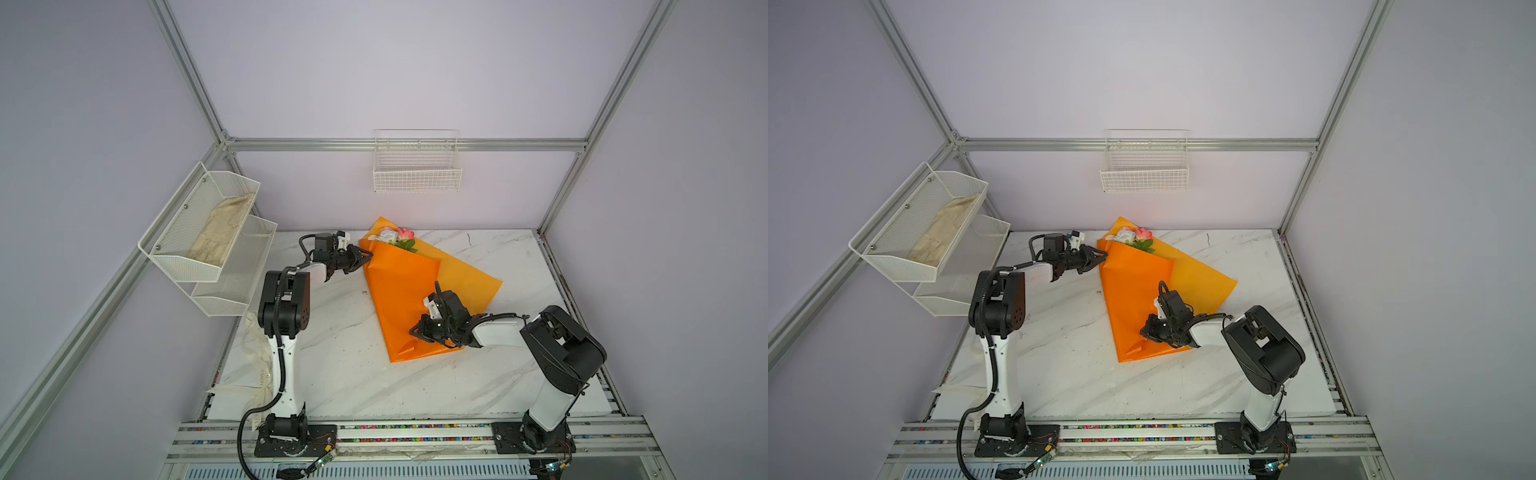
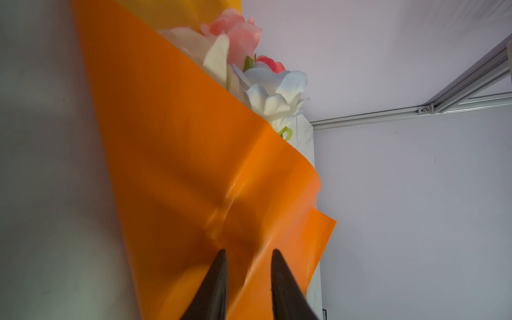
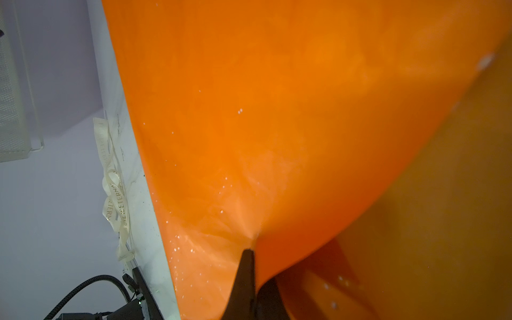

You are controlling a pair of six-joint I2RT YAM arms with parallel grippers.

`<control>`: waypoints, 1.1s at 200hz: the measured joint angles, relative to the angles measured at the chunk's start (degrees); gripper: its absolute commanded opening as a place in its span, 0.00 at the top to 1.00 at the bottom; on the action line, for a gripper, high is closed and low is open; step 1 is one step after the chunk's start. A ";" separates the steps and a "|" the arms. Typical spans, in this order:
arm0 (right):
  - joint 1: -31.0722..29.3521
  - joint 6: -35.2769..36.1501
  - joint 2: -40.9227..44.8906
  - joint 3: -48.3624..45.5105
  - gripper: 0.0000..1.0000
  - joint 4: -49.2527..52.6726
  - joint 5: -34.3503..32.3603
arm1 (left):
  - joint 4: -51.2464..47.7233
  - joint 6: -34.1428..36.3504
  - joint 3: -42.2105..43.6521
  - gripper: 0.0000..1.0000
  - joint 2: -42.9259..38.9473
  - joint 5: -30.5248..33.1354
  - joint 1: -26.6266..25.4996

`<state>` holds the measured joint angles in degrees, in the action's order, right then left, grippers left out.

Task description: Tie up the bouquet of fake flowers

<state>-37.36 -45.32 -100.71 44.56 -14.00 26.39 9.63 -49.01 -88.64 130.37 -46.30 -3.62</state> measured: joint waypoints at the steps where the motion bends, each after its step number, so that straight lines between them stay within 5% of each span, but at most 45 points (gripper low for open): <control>1: 0.00 0.02 0.00 0.00 0.99 -0.02 0.00 | 0.09 0.00 0.00 0.72 0.04 0.07 -0.02; 76: 0.09 0.66 -0.46 1.16 1.00 1.60 0.00 | -0.63 -3.15 -5.84 0.77 8.90 4.39 0.28; 147: 0.31 0.98 -0.02 0.55 1.00 1.68 0.37 | -5.25 -2.40 -9.53 0.81 9.25 10.64 1.22; 220: 0.37 1.03 0.31 0.24 1.00 1.81 0.66 | -12.96 2.01 -12.98 0.69 7.72 12.55 3.58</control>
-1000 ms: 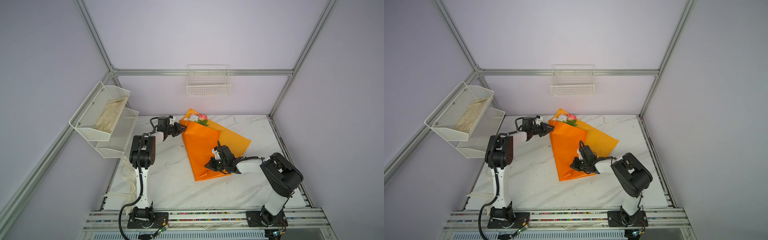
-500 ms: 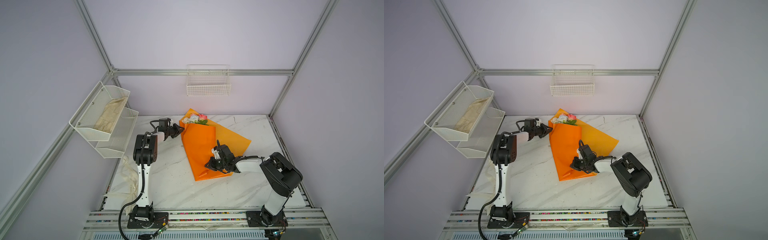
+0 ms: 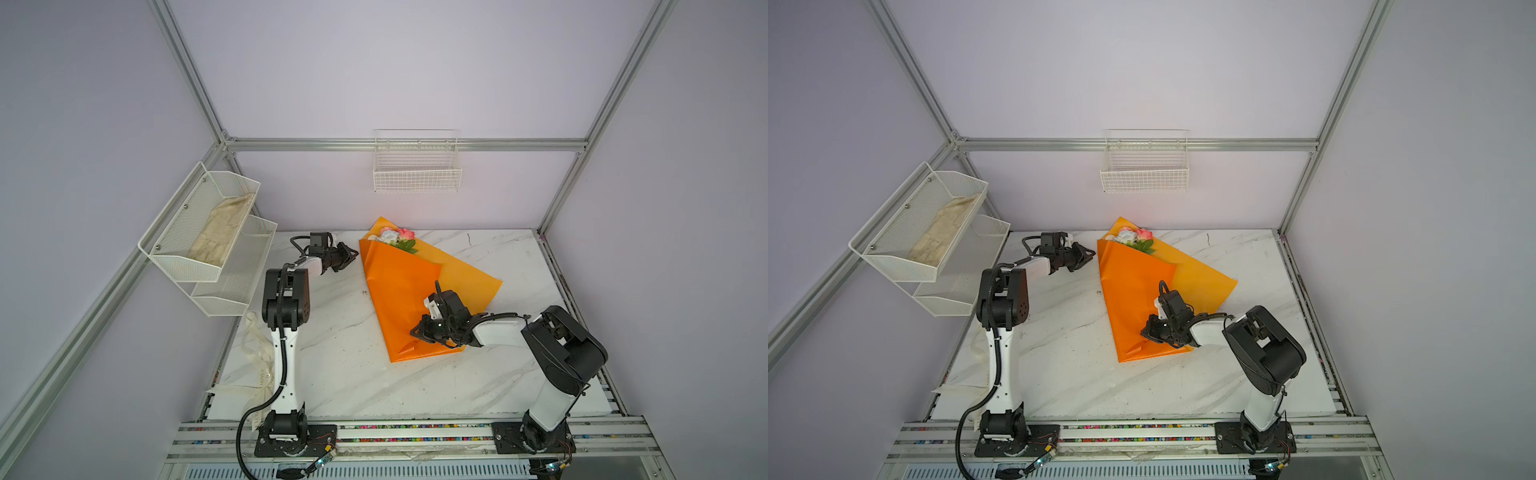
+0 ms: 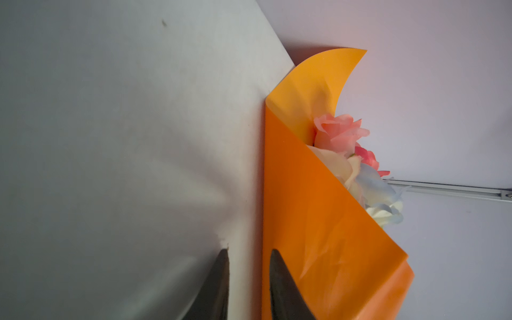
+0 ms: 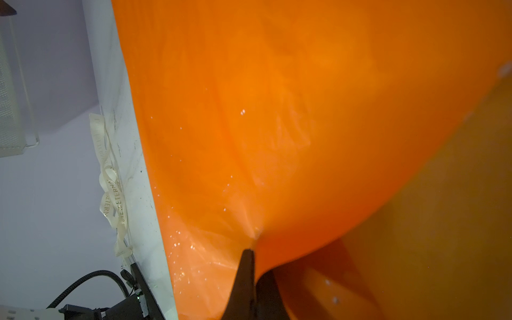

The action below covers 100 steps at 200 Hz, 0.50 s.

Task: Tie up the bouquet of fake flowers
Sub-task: 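Hold the paper cone closed at top and bottom with both grippers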

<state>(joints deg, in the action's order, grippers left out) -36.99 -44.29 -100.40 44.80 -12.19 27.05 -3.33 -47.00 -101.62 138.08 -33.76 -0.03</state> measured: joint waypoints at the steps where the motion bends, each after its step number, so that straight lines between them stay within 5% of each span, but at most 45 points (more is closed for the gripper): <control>1: 0.00 0.02 0.00 0.00 1.00 0.00 0.00 | -0.28 0.17 0.04 0.69 -0.26 0.00 0.02; 67: 0.00 0.07 0.00 0.39 1.00 0.44 -0.04 | 5.20 2.16 21.94 0.77 -28.59 -3.82 -2.75; 100: 0.00 0.07 0.00 0.42 1.00 0.46 -0.04 | 11.82 1.03 29.86 0.80 -28.33 -7.65 -7.32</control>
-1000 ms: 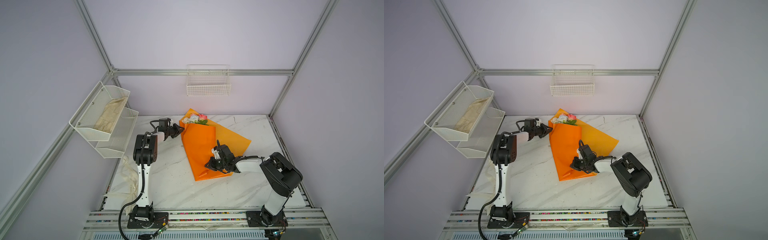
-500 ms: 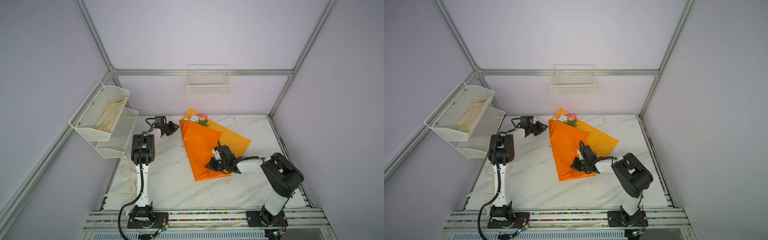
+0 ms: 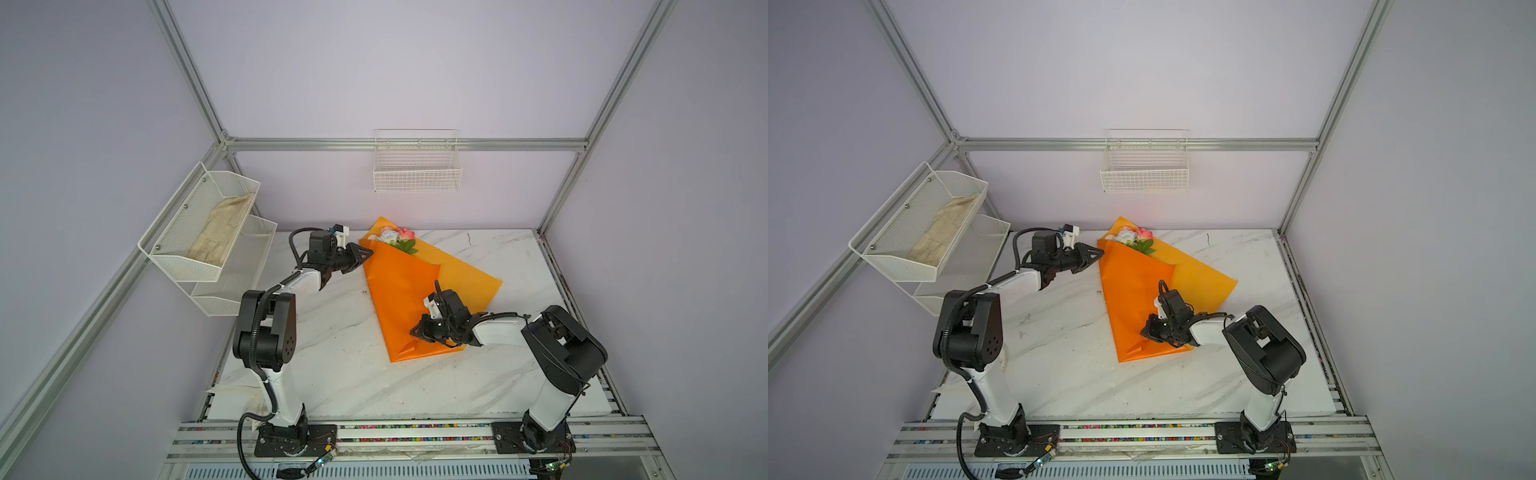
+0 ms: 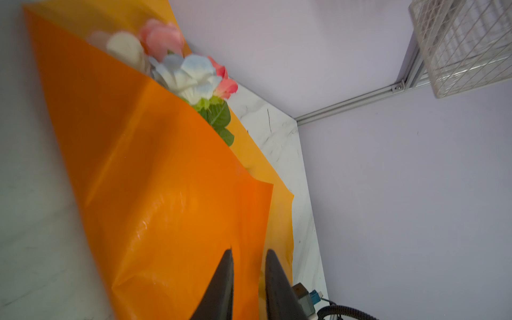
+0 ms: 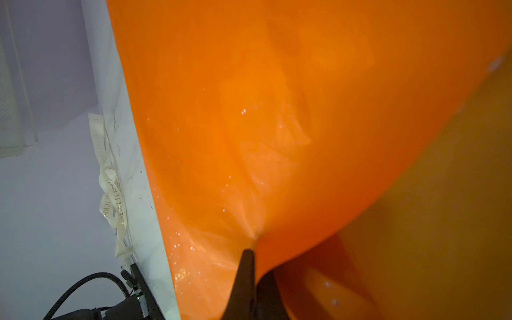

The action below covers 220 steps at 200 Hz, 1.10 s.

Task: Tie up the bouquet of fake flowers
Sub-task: 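Hold the paper cone closed at top and bottom with both grippers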

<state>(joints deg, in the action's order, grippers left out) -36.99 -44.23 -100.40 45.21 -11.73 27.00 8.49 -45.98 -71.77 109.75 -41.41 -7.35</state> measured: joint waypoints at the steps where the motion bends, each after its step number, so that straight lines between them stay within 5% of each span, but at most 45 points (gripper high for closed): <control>1: 0.00 -0.02 0.00 0.00 1.00 0.00 0.00 | 0.15 -0.02 0.07 0.80 0.15 -0.04 -0.07; 73: 0.00 -0.02 0.00 0.00 1.00 0.00 -0.15 | 5.31 -2.58 0.31 0.79 14.78 -1.05 0.44; 124: 0.04 -0.02 0.00 -0.02 1.00 0.02 -0.15 | 6.49 -2.89 -0.94 0.72 16.52 0.15 1.95; 220: 0.09 1.73 0.00 0.04 1.00 0.52 0.11 | 0.79 -4.55 -17.77 0.66 25.22 3.69 3.21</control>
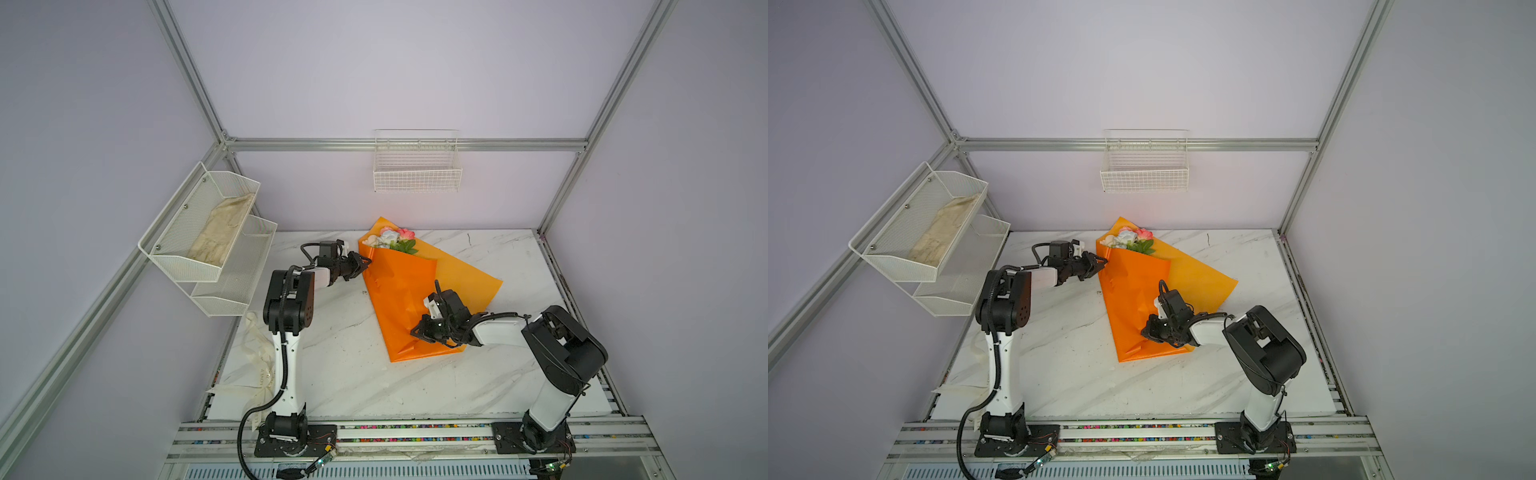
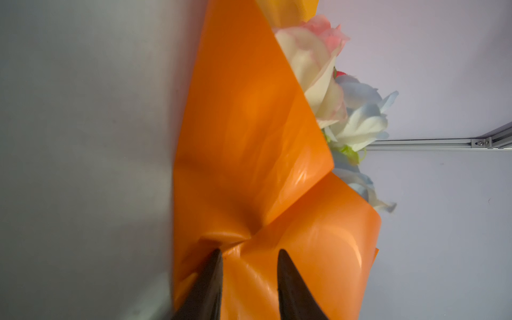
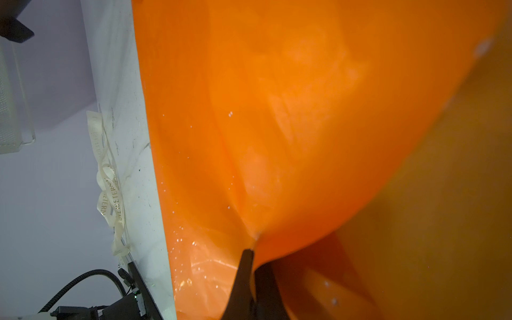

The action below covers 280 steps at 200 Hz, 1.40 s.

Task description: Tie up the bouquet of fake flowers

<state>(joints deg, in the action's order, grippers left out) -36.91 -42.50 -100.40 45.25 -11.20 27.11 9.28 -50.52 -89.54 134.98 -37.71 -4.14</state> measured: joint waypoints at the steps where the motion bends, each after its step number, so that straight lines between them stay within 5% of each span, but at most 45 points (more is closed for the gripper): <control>1: 0.00 0.02 0.00 0.00 1.00 0.00 0.00 | 0.00 -0.04 -0.11 0.66 0.09 0.07 0.00; 75: 0.02 1.09 0.00 0.31 1.00 0.85 0.24 | 2.23 -7.48 -8.28 0.61 5.55 4.46 0.59; 173: 0.02 1.14 -0.02 0.90 0.99 2.05 0.50 | -4.22 -8.33 -17.64 0.52 8.59 8.13 4.11; 221: 0.02 -0.02 0.07 0.90 0.90 1.97 0.63 | -3.89 -5.84 1.33 0.56 -12.61 4.79 3.39; 234: 0.02 -0.35 0.42 0.90 0.81 2.03 0.76 | -2.95 -4.61 7.91 0.59 -20.55 3.52 2.25; 280: 0.07 -1.25 8.76 -0.28 0.62 4.55 -2.34 | -2.78 0.52 28.13 0.69 -36.35 1.09 -7.80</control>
<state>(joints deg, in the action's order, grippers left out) -36.84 -43.75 -91.64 44.97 -6.66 24.77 6.50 -50.00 -61.41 98.63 -36.62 -11.94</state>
